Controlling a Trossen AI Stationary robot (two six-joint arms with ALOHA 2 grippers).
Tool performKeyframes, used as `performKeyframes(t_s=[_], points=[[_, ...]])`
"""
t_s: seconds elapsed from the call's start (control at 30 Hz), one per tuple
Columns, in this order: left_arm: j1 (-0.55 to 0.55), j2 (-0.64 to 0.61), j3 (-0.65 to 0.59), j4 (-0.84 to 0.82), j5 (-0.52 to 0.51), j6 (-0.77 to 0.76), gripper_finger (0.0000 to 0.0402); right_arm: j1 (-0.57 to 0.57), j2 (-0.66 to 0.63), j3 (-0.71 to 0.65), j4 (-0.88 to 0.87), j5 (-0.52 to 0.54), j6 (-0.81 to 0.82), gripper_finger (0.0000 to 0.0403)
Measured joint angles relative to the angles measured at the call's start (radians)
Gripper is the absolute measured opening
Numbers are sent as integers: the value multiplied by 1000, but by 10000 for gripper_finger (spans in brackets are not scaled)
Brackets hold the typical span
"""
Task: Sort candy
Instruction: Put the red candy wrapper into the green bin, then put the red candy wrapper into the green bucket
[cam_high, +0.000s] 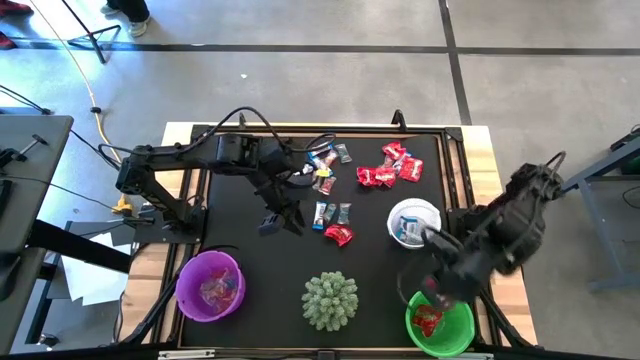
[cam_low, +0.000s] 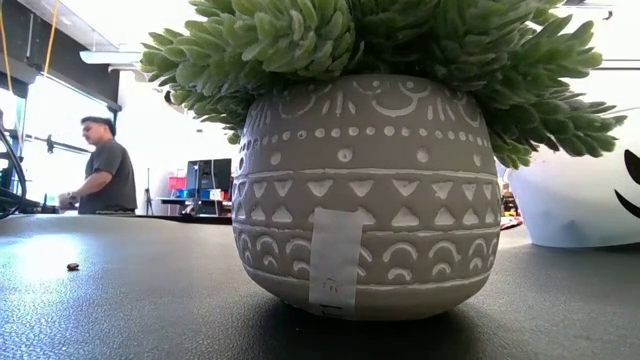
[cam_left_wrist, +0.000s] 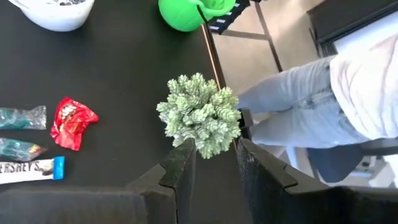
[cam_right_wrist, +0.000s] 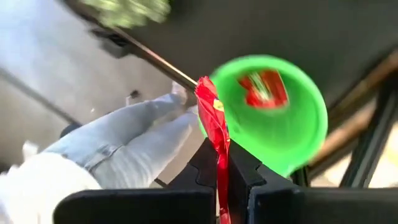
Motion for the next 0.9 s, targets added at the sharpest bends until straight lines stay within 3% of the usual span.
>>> performKeyframes(t_s=[0.17,0.33,0.57,0.7,0.8,0.9], points=[[0,0,0,1,0,26,106,125,1,-117,72,21,286,0],[0,0,0,0,-1,25,106,174,1,-213,142,25,336,17],[5,0,0,-16,-3,22,106,181,1,-281,196,-109,282,94],[5,0,0,-48,-3,22,106,170,1,-273,151,-120,226,134],[5,0,0,-70,-3,22,106,150,1,-246,59,-59,127,148],[3,0,0,-135,-3,23,106,124,-2,-227,1,66,-6,150]])
